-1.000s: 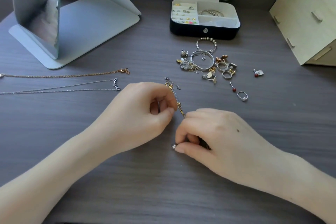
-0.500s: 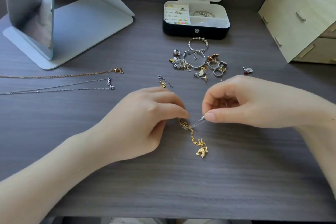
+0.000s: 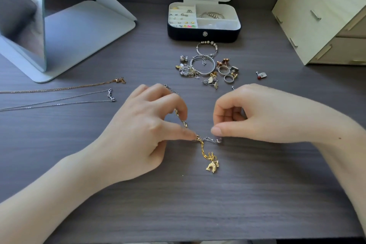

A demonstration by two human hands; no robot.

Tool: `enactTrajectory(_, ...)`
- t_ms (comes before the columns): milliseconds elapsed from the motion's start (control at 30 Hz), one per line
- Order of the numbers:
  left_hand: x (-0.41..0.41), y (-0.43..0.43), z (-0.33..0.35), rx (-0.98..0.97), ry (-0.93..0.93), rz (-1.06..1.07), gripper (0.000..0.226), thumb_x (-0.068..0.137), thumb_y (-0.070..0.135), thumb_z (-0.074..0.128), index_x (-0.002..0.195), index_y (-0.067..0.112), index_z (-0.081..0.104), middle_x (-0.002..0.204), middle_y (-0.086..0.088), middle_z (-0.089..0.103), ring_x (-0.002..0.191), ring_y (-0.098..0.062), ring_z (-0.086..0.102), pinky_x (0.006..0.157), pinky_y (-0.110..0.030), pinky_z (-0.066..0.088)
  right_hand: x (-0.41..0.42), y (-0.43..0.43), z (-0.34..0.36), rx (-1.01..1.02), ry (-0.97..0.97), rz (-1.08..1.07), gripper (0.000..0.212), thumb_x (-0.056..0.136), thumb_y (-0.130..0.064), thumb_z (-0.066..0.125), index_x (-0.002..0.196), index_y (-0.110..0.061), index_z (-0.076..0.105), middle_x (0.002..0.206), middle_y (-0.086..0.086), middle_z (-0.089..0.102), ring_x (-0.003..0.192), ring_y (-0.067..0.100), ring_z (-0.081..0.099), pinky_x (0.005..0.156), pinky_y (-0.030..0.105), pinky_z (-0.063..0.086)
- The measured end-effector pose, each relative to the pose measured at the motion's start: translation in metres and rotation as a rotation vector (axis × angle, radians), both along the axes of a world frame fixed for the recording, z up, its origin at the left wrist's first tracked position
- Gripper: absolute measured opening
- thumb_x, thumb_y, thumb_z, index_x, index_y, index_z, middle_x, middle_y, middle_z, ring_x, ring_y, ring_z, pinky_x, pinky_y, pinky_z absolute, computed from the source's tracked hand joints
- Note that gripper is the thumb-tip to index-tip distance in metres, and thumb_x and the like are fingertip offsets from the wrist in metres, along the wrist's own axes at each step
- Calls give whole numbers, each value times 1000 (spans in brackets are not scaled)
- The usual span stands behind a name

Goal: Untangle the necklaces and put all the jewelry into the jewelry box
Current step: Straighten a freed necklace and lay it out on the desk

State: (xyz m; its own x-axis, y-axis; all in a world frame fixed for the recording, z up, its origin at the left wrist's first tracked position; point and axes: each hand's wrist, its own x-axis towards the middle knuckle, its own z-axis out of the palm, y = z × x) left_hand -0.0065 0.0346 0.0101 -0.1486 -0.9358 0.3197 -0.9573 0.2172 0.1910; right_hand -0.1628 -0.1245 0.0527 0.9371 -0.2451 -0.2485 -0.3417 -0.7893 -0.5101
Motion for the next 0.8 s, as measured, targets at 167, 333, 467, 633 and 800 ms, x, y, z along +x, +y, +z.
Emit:
enactTrajectory(167, -2, 2, 2, 16, -24, -18, 57, 68, -3, 41, 95, 34, 75, 91, -1, 60, 81, -26, 48, 66, -30, 23, 10, 17, -14, 70, -148, -126, 21, 74, -44, 66, 72, -23, 64, 61, -9, 61, 55, 2, 50, 53, 17, 36)
enactTrajectory(333, 0, 8, -1, 19, -15, -24, 56, 68, -3, 43, 97, 34, 74, 90, 0, 59, 79, -23, 44, 66, -31, 27, 12, 19, -17, 56, -89, -131, 18, 71, -41, 73, 69, -27, 63, 53, -15, 56, 53, 0, 50, 52, 17, 32)
enactTrajectory(467, 0, 8, -3, 15, 19, -39, 57, 69, 1, 36, 96, 33, 75, 89, 0, 59, 78, -21, 42, 64, -32, 30, 12, 19, -17, 57, -87, -139, 14, 74, -34, 73, 68, -28, 62, 52, -15, 55, 52, -1, 50, 53, 16, 32)
enactTrajectory(633, 0, 8, -2, 7, 47, -53, 57, 67, 0, 35, 91, 32, 76, 87, 0, 58, 77, -21, 43, 63, -32, 30, 11, 16, -17, 93, -94, -133, 10, 77, -26, 72, 71, -26, 65, 55, -11, 57, 51, -1, 50, 54, 13, 36)
enactTrajectory(800, -1, 8, -4, 1, 77, -39, 56, 63, -7, 41, 90, 29, 74, 87, 2, 57, 76, -19, 42, 62, -35, 34, 11, 15, -16, 110, -96, -132, 10, 77, -24, 73, 72, -24, 65, 56, -10, 57, 51, -1, 50, 55, 12, 36)
